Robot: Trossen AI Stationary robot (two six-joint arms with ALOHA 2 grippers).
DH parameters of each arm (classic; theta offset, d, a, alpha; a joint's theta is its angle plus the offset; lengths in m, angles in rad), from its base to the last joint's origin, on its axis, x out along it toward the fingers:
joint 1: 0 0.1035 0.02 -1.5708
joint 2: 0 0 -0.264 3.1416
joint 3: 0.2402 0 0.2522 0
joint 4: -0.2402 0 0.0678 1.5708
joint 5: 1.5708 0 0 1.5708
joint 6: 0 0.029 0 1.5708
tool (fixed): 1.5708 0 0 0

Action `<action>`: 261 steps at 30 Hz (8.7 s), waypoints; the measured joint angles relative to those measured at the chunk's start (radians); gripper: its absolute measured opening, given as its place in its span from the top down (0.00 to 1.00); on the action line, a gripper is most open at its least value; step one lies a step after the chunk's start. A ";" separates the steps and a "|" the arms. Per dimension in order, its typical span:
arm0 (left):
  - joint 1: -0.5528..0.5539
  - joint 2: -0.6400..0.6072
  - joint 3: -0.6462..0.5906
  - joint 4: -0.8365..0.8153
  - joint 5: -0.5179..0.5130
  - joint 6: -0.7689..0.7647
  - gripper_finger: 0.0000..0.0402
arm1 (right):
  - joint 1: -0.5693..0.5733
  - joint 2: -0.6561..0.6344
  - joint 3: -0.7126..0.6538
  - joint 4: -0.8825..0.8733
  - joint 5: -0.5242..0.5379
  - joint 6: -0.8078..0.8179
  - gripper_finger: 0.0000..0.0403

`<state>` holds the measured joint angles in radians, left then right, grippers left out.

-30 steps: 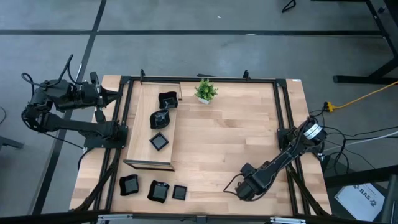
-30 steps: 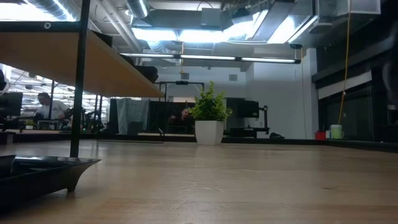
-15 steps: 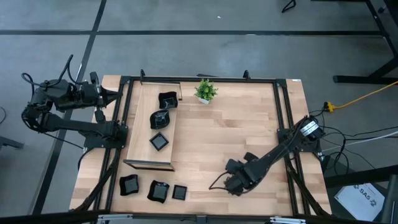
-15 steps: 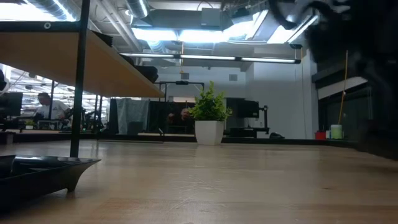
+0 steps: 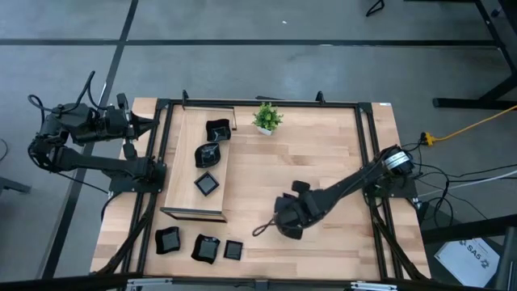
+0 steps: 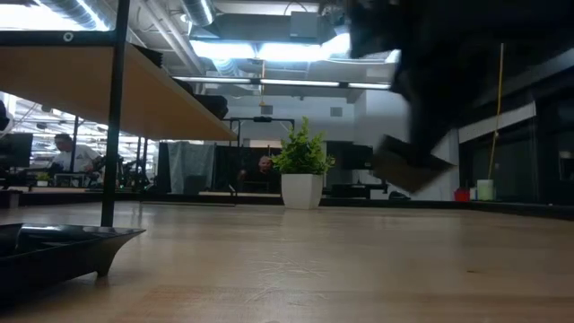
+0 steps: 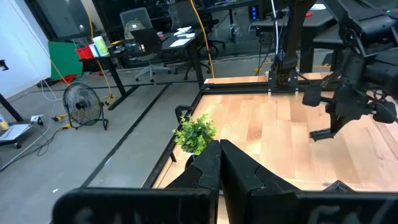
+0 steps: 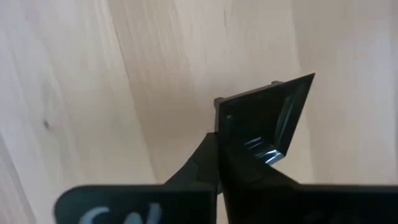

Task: Pick & Place Mini shaped plates
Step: Stack the black square plate on top of the black square plate on the shelf

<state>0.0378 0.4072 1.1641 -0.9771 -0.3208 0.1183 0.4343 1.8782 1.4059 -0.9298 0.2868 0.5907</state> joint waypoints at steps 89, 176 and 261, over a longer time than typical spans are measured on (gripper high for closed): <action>0.000 0.000 0.000 0.000 0.000 0.000 0.99 | -0.239 0.353 0.722 0.446 0.063 -1.220 0.99; 0.000 0.000 0.000 0.000 0.000 0.000 0.99 | -0.247 0.360 0.781 0.447 -0.194 -1.141 0.94; 0.000 0.000 0.000 0.000 0.000 0.000 0.99 | -0.130 -0.225 -0.082 0.490 -0.446 -0.649 0.99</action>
<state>0.0376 0.4076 1.1639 -0.9770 -0.3208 0.1182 0.3046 1.6528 1.3241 -0.4395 -0.1591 -0.0587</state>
